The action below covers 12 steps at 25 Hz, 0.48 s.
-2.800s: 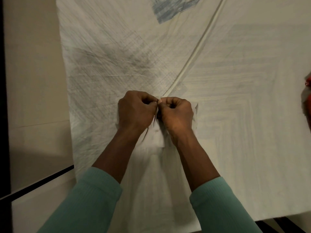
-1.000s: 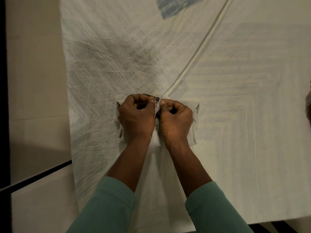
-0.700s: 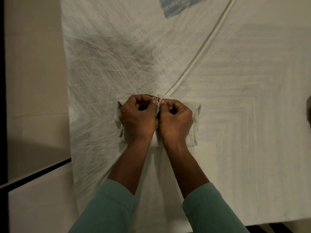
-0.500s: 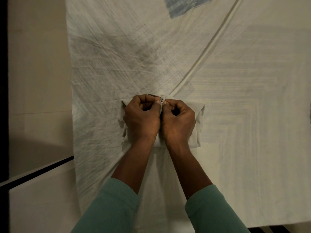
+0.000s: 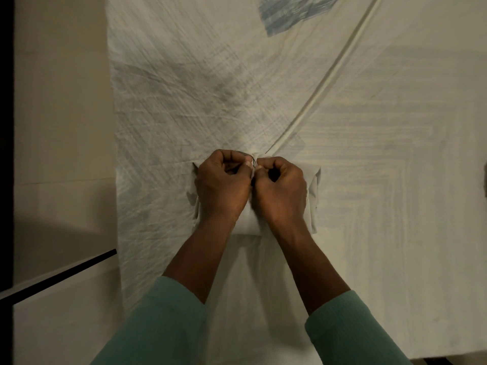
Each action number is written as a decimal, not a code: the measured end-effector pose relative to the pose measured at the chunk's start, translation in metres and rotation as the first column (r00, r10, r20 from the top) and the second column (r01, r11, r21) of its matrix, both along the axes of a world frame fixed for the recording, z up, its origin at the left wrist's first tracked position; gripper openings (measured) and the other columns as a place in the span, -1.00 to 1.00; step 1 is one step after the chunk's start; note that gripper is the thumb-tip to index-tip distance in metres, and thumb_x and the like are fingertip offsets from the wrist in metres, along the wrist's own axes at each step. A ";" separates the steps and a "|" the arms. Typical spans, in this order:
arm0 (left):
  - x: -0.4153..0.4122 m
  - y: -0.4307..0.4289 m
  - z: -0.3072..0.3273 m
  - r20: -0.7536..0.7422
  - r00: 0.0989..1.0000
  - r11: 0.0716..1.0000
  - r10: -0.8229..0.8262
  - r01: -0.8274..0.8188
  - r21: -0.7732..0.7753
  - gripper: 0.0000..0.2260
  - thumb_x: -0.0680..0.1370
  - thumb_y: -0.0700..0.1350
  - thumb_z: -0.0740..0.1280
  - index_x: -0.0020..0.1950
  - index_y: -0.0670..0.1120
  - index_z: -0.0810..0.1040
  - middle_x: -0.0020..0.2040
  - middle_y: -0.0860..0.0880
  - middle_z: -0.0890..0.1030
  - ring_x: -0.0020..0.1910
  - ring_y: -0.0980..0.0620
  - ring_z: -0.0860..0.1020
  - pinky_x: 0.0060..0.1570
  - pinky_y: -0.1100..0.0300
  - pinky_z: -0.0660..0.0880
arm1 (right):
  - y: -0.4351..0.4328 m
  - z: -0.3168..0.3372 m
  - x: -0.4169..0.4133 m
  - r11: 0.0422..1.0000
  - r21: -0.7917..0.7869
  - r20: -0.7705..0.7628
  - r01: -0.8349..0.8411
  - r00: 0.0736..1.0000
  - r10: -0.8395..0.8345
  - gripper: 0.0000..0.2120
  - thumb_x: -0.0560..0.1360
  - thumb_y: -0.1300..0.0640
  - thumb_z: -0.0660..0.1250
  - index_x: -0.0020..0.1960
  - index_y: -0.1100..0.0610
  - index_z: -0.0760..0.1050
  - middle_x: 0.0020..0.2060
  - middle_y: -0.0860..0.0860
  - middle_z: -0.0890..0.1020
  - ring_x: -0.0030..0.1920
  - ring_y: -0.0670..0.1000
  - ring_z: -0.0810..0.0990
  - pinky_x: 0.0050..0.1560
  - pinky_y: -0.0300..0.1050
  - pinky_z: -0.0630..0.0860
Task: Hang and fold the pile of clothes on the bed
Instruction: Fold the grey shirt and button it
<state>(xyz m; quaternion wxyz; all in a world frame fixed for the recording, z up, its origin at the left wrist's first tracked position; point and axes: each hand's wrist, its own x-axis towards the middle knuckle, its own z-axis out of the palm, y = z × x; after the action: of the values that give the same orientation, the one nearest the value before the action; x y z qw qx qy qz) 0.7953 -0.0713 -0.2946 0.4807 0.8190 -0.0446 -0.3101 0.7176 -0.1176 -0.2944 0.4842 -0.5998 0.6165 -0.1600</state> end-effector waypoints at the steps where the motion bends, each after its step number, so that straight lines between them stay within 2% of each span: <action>1: 0.006 0.003 0.002 0.057 0.997 0.998 -0.059 0.059 0.015 -0.93 0.53 -0.13 0.52 -0.06 0.01 0.66 -0.15 0.12 0.72 -0.15 0.23 0.69 -0.04 0.22 0.65 | -0.003 0.003 -0.004 0.999 -0.040 0.020 0.008 1.000 -0.007 -0.84 0.56 0.14 0.36 0.05 -0.05 0.68 -0.07 -0.16 0.70 -0.06 -0.18 0.66 -0.01 -0.23 0.58; 2: 0.015 0.006 0.005 0.168 0.977 0.990 -0.134 0.125 0.062 -0.93 0.54 -0.13 0.49 -0.02 0.03 0.66 -0.12 0.14 0.72 -0.13 0.23 0.67 -0.02 0.24 0.63 | -0.007 0.006 -0.009 0.994 -0.108 0.012 0.008 1.000 -0.007 -0.80 0.55 0.16 0.35 0.11 -0.05 0.66 0.03 -0.13 0.68 0.00 -0.19 0.64 0.07 -0.23 0.58; 4: 0.034 0.009 0.011 0.395 0.859 0.942 -0.327 0.262 0.210 -0.83 0.55 -0.14 0.44 0.11 0.06 0.64 0.03 0.14 0.69 -0.02 0.19 0.65 0.09 0.17 0.59 | -0.016 0.009 -0.015 0.981 -0.183 -0.050 -0.064 0.997 0.056 -0.72 0.58 0.14 0.34 0.27 -0.04 0.61 0.19 -0.10 0.62 0.11 -0.18 0.59 0.18 -0.21 0.54; 5: 0.044 0.007 0.013 0.414 0.793 0.889 -0.447 0.343 0.302 -0.79 0.55 -0.10 0.44 0.19 0.07 0.63 0.09 0.12 0.69 0.06 0.11 0.64 0.18 0.06 0.57 | -0.021 0.011 -0.013 0.981 -0.150 -0.088 -0.123 0.990 0.110 -0.70 0.60 0.05 0.35 0.33 -0.03 0.58 0.22 -0.09 0.62 0.14 -0.16 0.59 0.23 -0.15 0.55; 7: 0.062 0.000 0.016 0.262 0.711 0.736 -0.652 0.513 0.441 -0.77 0.57 0.05 0.43 0.23 0.09 0.64 0.13 0.11 0.69 0.15 0.05 0.63 0.28 -0.10 0.52 | -0.029 0.013 -0.006 0.962 -0.062 -0.217 -0.266 0.944 0.247 -0.57 0.59 -0.19 0.35 0.39 -0.04 0.55 0.23 -0.08 0.64 0.17 -0.09 0.62 0.23 -0.03 0.57; 9: 0.075 -0.003 0.019 0.097 0.673 0.644 -0.734 0.642 0.416 -0.82 0.60 0.11 0.42 0.15 0.10 0.68 0.07 0.12 0.70 0.12 0.08 0.64 0.24 -0.08 0.55 | -0.030 0.018 0.000 0.916 -0.008 -0.354 -0.401 0.858 0.372 -0.47 0.54 -0.29 0.37 0.40 -0.03 0.54 0.24 -0.05 0.63 0.19 -0.02 0.63 0.15 -0.07 0.54; 10: 0.079 -0.001 0.022 0.053 0.665 0.635 -0.745 0.683 0.361 -0.85 0.61 0.10 0.41 0.10 0.09 0.69 0.03 0.12 0.70 0.09 0.09 0.65 0.20 -0.04 0.58 | -0.028 0.023 0.001 0.906 -0.002 -0.379 -0.424 0.839 0.391 -0.47 0.52 -0.28 0.39 0.38 -0.02 0.55 0.23 -0.03 0.62 0.17 -0.01 0.63 0.10 -0.10 0.51; 12: 0.083 0.009 0.031 0.004 0.676 0.661 -0.736 0.719 0.214 -0.89 0.61 0.05 0.43 0.02 0.05 0.71 -0.05 0.10 0.72 0.02 0.11 0.68 0.11 0.04 0.61 | -0.015 0.037 -0.003 0.921 -0.048 -0.355 -0.386 0.869 0.345 -0.57 0.50 -0.21 0.43 0.28 -0.01 0.59 0.15 -0.03 0.61 0.08 -0.02 0.63 0.03 -0.12 0.50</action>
<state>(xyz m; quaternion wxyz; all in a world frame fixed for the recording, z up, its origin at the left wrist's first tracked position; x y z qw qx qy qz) 0.8784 -0.0624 -0.2635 0.2316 0.7887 -0.3593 -0.4418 0.7141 -0.1329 -0.2578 0.3561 -0.7515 0.5553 0.0046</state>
